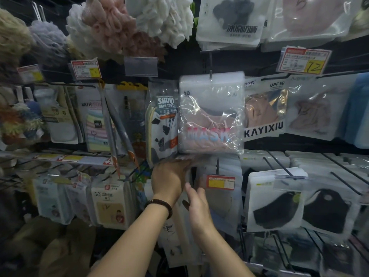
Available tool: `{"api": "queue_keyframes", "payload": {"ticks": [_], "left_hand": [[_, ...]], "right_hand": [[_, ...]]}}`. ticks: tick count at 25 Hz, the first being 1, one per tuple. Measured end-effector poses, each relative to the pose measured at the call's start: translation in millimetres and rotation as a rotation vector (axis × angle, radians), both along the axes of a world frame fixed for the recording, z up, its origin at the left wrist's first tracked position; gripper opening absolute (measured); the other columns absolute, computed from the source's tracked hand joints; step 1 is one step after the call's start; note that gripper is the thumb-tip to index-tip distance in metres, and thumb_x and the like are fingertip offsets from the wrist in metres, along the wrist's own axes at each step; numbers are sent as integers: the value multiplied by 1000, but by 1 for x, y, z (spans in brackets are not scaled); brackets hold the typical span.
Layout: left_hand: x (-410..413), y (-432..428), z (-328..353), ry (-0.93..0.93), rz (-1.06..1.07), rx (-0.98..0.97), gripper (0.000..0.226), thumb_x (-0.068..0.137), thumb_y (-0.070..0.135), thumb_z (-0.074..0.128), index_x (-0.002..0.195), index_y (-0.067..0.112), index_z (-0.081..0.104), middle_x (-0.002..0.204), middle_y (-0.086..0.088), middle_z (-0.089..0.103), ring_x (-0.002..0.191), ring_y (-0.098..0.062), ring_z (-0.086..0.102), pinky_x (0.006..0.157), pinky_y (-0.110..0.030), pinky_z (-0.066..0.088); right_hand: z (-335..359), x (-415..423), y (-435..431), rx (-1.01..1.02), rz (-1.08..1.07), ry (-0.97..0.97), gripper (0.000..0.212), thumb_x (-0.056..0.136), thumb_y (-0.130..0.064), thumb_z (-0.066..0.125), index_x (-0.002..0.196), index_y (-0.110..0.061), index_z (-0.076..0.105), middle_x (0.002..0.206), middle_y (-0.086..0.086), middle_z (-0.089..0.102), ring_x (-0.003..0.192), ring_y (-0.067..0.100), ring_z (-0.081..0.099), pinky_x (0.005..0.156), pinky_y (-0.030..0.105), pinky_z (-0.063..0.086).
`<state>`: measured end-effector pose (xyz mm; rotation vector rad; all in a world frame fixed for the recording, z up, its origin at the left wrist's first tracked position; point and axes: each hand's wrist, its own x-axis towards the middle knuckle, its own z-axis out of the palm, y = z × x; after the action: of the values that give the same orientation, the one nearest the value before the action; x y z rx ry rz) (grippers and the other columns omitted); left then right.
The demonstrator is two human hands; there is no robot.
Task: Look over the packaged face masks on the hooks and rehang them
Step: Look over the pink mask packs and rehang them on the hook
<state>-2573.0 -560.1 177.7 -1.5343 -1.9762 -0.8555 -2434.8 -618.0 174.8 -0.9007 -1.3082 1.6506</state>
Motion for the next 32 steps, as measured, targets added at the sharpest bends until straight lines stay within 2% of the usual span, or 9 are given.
{"api": "queue_keyframes", "payload": {"ticks": [2, 5, 8, 12, 17, 20, 23, 27, 32], "left_hand": [[0, -11, 3, 77, -12, 117, 21, 96, 24, 78, 115, 32, 80, 108, 1, 81, 95, -30, 76, 82, -41, 60], [1, -34, 12, 133, 35, 111, 34, 100, 29, 56, 126, 38, 77, 124, 4, 78, 110, -33, 70, 92, -46, 53], [-4, -59, 3, 139, 35, 195, 25, 97, 26, 71, 119, 33, 79, 123, 3, 77, 110, -33, 66, 93, -47, 50], [2, -99, -19, 61, 118, 255, 29, 93, 25, 79, 120, 34, 81, 118, 1, 78, 108, -33, 64, 90, -47, 49], [5, -140, -36, -27, 145, 263, 34, 86, 26, 85, 116, 41, 81, 112, 9, 73, 99, -27, 58, 82, -43, 49], [1, -160, -34, -255, 37, 149, 41, 79, 50, 86, 118, 47, 79, 110, 26, 57, 104, -12, 51, 88, -31, 50], [-5, -176, -28, -537, -100, 19, 48, 76, 73, 74, 119, 50, 76, 118, 31, 51, 120, -2, 50, 102, -22, 44], [-15, -178, -23, -670, 44, 23, 51, 95, 45, 73, 143, 41, 57, 139, 19, 52, 133, -8, 48, 114, -35, 43], [-26, -181, -31, -1389, -157, 120, 27, 105, 17, 66, 131, 10, 66, 112, -9, 81, 97, -19, 77, 91, -41, 61]], "right_hand": [[-3, -4, -1, 8, 16, 49, 65, 114, -44, 47, 169, -19, 24, 152, -9, 39, 144, 9, 36, 119, 29, 29], [-6, -12, -5, 59, -6, 167, 79, 106, -57, 55, 171, -26, 22, 174, -8, 32, 159, 11, 33, 133, 42, 27], [-7, -20, -5, 102, -32, 307, 54, 109, -44, 59, 159, -31, 43, 151, -15, 60, 142, 2, 55, 125, 41, 42], [-5, -29, -13, 136, -233, 320, 18, 107, -33, 67, 123, -24, 66, 117, 0, 80, 110, 4, 75, 101, 35, 56], [-7, -44, -23, 135, -324, 133, 40, 99, -35, 64, 119, -2, 72, 103, 2, 78, 103, 26, 77, 97, 56, 61], [-14, -43, -19, 92, -234, 100, 23, 100, -21, 59, 92, -3, 71, 92, 16, 77, 93, 38, 75, 88, 59, 61], [-17, -30, -5, 113, -103, 77, 19, 100, -14, 58, 88, -10, 72, 85, 19, 77, 85, 43, 74, 80, 58, 61], [-10, -9, 1, 175, 96, -44, 28, 101, 1, 54, 84, -14, 70, 75, 6, 68, 69, 25, 63, 62, 35, 49], [-7, 5, 8, 275, 261, -146, 20, 96, -3, 58, 77, -4, 61, 75, 10, 52, 69, 23, 48, 60, 36, 36]]}}
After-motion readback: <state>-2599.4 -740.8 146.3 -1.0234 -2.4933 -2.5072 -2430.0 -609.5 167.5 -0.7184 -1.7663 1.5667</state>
